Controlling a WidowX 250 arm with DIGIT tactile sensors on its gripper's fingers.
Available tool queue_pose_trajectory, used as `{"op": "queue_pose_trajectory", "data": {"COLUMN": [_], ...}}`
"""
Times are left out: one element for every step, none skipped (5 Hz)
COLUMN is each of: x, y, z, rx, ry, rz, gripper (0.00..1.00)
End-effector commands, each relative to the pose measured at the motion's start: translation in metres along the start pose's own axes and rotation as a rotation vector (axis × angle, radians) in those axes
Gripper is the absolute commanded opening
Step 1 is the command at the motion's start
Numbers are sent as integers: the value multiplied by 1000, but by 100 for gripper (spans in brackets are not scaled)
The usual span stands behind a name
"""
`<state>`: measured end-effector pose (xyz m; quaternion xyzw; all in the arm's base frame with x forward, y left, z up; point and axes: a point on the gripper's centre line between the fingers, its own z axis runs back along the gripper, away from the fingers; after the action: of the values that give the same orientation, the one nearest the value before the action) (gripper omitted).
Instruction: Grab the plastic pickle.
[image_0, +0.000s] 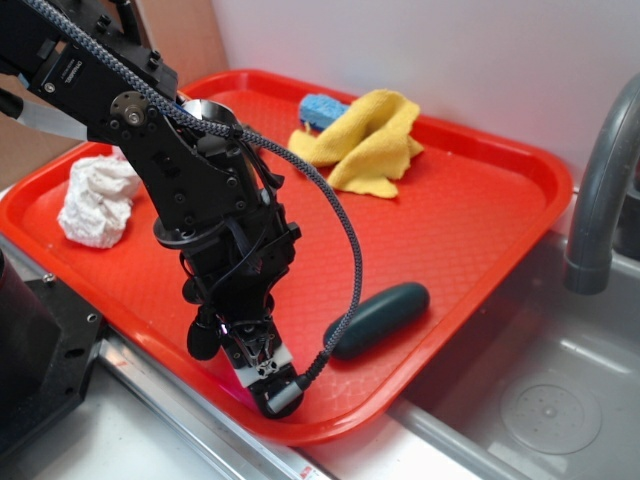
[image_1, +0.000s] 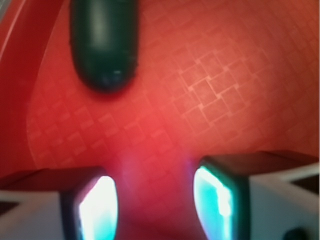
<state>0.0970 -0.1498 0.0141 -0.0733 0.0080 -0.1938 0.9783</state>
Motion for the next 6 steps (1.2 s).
{"op": "queue_pose_trajectory", "data": {"x": [-35, -11, -8, -5, 6, 15], "y": [1, 2, -6, -11, -12, -2], "z": [-7, 7, 45, 62, 50, 48], "rx": [45, 43, 96, 125, 172, 175], "ry": [119, 154, 110, 80, 86, 44], "rz": [-65, -105, -110, -113, -80, 5], "gripper": [100, 100, 100, 100, 100, 100]}}
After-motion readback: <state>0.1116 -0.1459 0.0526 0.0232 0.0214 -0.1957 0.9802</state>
